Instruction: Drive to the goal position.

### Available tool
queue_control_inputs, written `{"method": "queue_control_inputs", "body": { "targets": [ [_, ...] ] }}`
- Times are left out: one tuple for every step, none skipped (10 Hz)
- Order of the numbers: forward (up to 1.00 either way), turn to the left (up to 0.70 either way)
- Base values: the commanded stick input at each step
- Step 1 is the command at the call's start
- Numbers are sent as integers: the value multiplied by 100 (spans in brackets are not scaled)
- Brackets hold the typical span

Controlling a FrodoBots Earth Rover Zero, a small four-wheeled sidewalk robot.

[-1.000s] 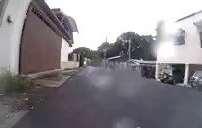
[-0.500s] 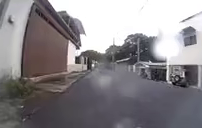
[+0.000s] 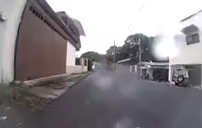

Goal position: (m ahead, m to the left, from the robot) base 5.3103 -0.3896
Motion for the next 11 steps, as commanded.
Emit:
{"method": "queue_control_inputs", "body": {
  "targets": [
    [70,-35],
    [70,-35],
    [70,-35],
    [70,-35],
    [70,-35],
    [70,-35],
    [70,-20],
    [70,0],
    [70,0],
    [70,0],
    [70,0]
  ]
}}
